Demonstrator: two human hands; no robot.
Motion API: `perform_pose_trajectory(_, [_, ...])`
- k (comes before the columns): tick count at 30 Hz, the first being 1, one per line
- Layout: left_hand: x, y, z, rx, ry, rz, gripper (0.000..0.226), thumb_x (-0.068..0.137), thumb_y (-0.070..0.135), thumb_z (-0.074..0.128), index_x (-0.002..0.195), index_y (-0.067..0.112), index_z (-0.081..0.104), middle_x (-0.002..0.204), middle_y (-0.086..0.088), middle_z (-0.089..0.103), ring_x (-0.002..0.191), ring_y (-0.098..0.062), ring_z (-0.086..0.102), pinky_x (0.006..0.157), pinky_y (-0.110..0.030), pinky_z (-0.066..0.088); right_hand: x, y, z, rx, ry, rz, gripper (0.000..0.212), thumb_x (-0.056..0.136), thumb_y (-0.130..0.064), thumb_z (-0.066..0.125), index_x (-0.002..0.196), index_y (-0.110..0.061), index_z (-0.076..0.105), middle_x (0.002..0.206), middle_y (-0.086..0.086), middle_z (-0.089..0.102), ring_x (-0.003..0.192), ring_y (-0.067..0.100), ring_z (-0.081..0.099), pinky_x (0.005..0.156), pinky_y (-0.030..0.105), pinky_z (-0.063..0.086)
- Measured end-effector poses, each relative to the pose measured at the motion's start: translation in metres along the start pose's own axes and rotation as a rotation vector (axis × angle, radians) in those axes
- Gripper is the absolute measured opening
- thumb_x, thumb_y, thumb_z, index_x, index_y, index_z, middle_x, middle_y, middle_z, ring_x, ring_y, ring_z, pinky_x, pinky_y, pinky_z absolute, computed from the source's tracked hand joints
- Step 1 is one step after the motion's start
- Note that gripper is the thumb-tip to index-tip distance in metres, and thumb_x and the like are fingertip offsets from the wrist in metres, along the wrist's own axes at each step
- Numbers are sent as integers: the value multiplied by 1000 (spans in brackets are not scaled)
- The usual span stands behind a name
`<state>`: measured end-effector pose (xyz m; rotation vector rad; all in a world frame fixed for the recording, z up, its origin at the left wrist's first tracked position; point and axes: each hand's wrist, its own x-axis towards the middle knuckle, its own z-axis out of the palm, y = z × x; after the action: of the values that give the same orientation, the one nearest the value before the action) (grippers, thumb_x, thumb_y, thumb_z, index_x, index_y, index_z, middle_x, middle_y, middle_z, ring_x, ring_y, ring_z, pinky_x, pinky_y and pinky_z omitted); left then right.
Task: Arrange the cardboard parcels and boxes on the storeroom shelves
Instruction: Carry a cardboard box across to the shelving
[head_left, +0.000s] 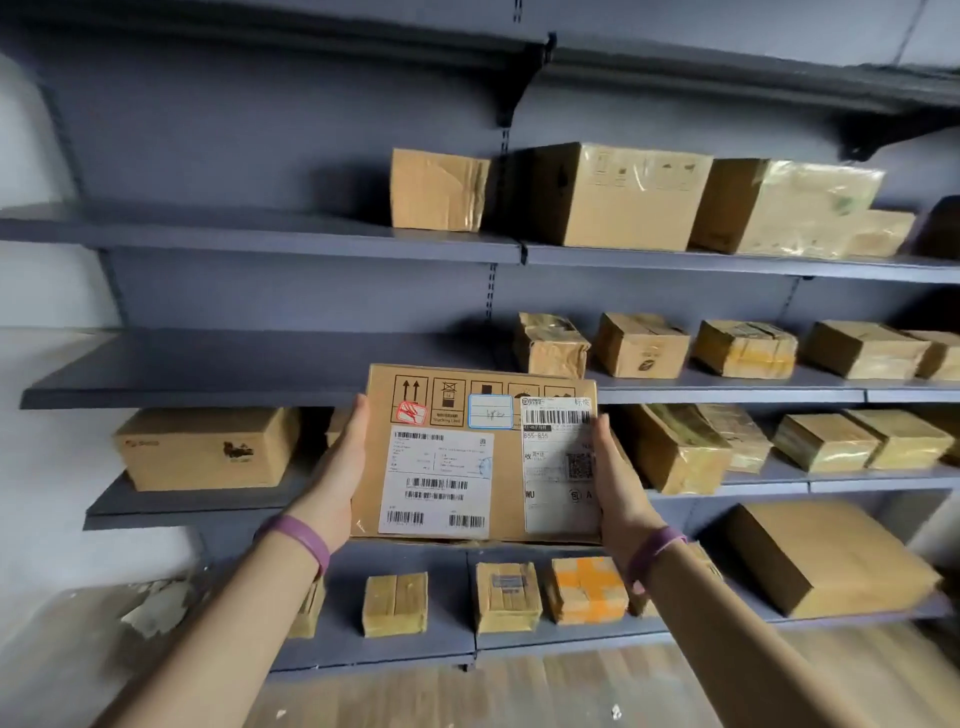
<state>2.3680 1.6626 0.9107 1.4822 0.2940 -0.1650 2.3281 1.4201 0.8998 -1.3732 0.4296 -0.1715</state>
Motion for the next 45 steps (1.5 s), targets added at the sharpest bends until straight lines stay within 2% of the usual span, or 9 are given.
perform_pose_trajectory(5, [-1, -30, 122, 79, -153, -56, 116, 47, 109, 36, 143, 45, 49, 150, 3, 51, 138, -32, 47, 115, -60, 32, 2, -14, -128, 47, 172, 28, 51, 94, -66, 43, 109, -24, 69, 105, 8, 74, 98, 26, 69, 95, 47, 54])
perform_pose_trajectory(10, [-40, -48, 252, 100, -350, -74, 82, 74, 94, 37, 129, 38, 61, 125, 0, 67, 116, -29, 61, 107, -49, 43, -1, -22, -263, 81, 341, 27, 50, 95, -63, 45, 95, -18, 68, 67, 1, 75, 62, 17, 72, 63, 35, 57])
perform_pose_trajectory(15, [-59, -73, 367, 124, -522, -84, 94, 59, 99, 44, 125, 36, 66, 120, -4, 71, 112, -32, 64, 106, -55, 45, -16, -30, -369, 141, 496, 43, 57, 92, -69, 46, 107, -19, 70, 94, 11, 76, 89, 31, 73, 87, 51, 57])
perform_pose_trajectory(18, [-43, -97, 432, 176, -675, -139, 98, 55, 103, 45, 132, 43, 61, 133, -2, 65, 125, -32, 57, 110, -60, 39, -21, -35, -423, 159, 575, 27, 51, 96, -65, 42, 99, -21, 69, 88, 8, 75, 88, 30, 71, 86, 48, 56])
perform_pose_trajectory(22, [-24, -125, 526, 236, -759, -140, 118, 36, 109, 47, 137, 48, 54, 149, 1, 52, 137, -32, 46, 112, -63, 31, -21, -37, -488, 201, 690, 41, 61, 93, -71, 40, 112, -21, 68, 104, 11, 74, 96, 31, 71, 92, 51, 54])
perform_pose_trajectory(29, [-63, -119, 673, 272, -1030, -111, 62, 94, 76, 23, 108, 36, 68, 107, -1, 71, 99, -26, 63, 95, -48, 47, 10, -49, -599, 241, 869, -15, 56, 92, -68, 45, 107, -21, 71, 104, 9, 75, 95, 29, 72, 91, 52, 55])
perform_pose_trajectory(34, [-40, -120, 801, 324, -1156, -80, 72, 92, 79, 19, 135, 37, 59, 135, -5, 63, 125, -32, 55, 107, -54, 41, 61, -75, -678, 263, 949, -52, 49, 95, -65, 42, 103, -25, 69, 109, 6, 73, 99, 26, 70, 86, 46, 57])
perform_pose_trajectory(42, [-27, -126, 969, 393, -1298, -74, 92, 70, 97, 28, 141, 43, 52, 149, -4, 51, 138, -33, 44, 113, -65, 31, 120, -109, -793, 280, 1070, -74, 46, 98, -62, 40, 95, -26, 68, 92, 0, 74, 89, 21, 70, 89, 48, 55])
perform_pose_trajectory(45, [-26, -135, 1024, 379, -1323, -74, 84, 80, 92, 24, 144, 42, 49, 152, -3, 48, 140, -32, 41, 114, -64, 28, 138, -114, -836, 293, 1081, -66, 48, 97, -64, 40, 96, -26, 69, 92, 0, 74, 89, 21, 71, 88, 47, 56])
